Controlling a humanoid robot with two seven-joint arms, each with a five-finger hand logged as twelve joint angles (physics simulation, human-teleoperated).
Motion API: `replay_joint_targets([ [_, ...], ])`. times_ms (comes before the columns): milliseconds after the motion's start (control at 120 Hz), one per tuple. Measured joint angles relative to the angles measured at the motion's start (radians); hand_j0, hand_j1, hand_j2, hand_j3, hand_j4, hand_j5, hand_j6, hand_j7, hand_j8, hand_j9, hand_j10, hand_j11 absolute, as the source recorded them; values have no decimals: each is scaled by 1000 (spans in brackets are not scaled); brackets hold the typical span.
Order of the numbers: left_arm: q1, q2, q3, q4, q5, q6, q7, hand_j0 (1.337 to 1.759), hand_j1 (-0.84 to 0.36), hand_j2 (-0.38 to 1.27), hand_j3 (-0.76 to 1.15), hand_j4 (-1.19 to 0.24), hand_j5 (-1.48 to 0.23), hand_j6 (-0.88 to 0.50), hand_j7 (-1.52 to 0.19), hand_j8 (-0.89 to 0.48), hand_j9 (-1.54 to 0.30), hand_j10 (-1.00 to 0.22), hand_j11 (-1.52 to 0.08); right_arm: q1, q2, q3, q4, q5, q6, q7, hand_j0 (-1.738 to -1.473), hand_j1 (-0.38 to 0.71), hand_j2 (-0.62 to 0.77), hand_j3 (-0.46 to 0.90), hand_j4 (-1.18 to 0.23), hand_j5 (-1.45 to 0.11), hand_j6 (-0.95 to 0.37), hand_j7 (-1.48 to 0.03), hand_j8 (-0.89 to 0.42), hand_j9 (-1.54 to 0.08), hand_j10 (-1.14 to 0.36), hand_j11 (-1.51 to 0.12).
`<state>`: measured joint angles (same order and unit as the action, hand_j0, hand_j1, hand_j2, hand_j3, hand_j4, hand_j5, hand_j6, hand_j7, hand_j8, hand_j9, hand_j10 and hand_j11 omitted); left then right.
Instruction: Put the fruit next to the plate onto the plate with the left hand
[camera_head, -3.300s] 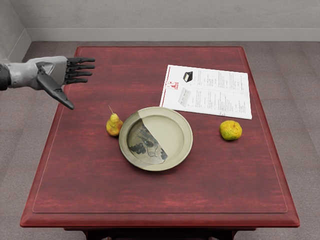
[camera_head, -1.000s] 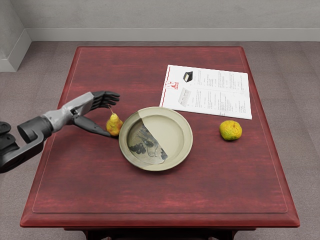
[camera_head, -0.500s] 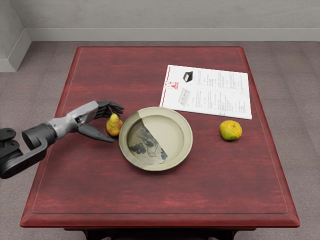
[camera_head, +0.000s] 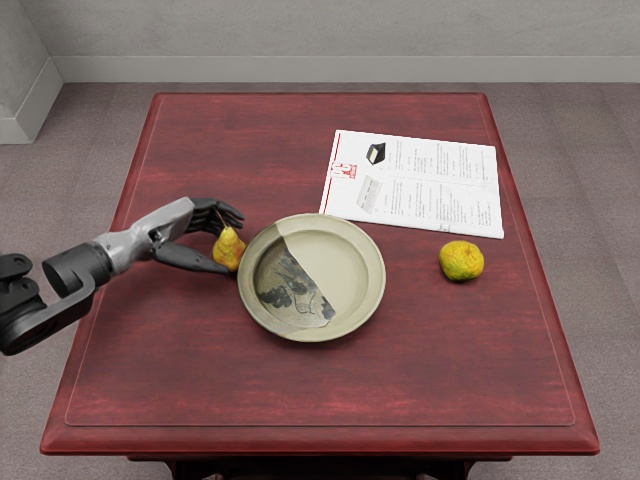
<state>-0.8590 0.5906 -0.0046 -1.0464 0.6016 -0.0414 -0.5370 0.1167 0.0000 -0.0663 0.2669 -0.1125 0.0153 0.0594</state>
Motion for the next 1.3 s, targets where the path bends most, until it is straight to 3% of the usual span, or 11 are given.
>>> replay_joint_targets([
  [408, 0, -31, 11, -1, -1, -1, 0, 1658, -230, 103, 0, -497, -624, -497, -623, -470, -630, -451, -632, 0, 0, 0, 0, 0, 0, 0, -1658, -333, -3, 0, -13, -17, -13, -17, -13, -17, -13, -17],
  [617, 2, -32, 16, -3, -2, -3, -1, 1658, -263, 117, 0, -561, -629, -367, -809, -527, -667, -496, -675, 0, 0, 0, 0, 0, 0, 0, -1658, -333, -3, 0, -13, -17, -13, -17, -13, -17, -13, -17],
  [650, 0, -31, 18, -3, 1, -4, -1, 1658, -271, 120, 0, -570, -643, -369, -800, -543, -680, -509, -688, 0, 0, 0, 0, 0, 0, 0, -1658, -333, -3, 0, -13, -17, -13, -17, -13, -17, -13, -17],
  [658, 0, -31, 18, -4, 3, -4, 1, 1658, -274, 123, 0, -570, -649, -426, -709, -534, -683, -507, -692, 0, 0, 0, 0, 0, 0, 0, -1658, -333, -3, 0, -13, -17, -13, -17, -13, -17, -13, -17],
  [667, 0, -31, 19, -3, 3, -3, 2, 1658, -277, 118, 0, -574, -650, -372, -757, -549, -688, -489, -698, 0, 0, 0, 0, 0, 0, 0, -1658, -333, -3, 0, -13, -17, -13, -17, -13, -17, -13, -17],
  [842, 1, -28, 21, -4, 4, -8, -2, 1656, -294, 110, 0, -598, -697, -366, -769, -499, -745, -470, -765, 0, 0, 0, 0, 0, 0, 0, -1658, -333, -3, 0, -13, -17, -13, -17, -13, -17, -13, -17],
  [1017, -4, -15, 24, -6, 8, -9, -6, 1655, -267, 161, 0, -592, -739, -490, -758, -524, -766, -498, -780, 0, 0, 0, 0, 0, 0, 0, -1658, -333, -3, 0, -13, -17, -13, -17, -13, -17, -13, -17],
  [1300, -7, 11, 23, -19, 10, -13, -10, 1656, -274, 161, 0, -595, -785, -569, -790, -505, -787, -487, -795, 0, 0, 0, 0, -1, 0, 0, -1658, -333, -3, 0, -13, -17, -13, -17, -13, -17, -13, -17],
])
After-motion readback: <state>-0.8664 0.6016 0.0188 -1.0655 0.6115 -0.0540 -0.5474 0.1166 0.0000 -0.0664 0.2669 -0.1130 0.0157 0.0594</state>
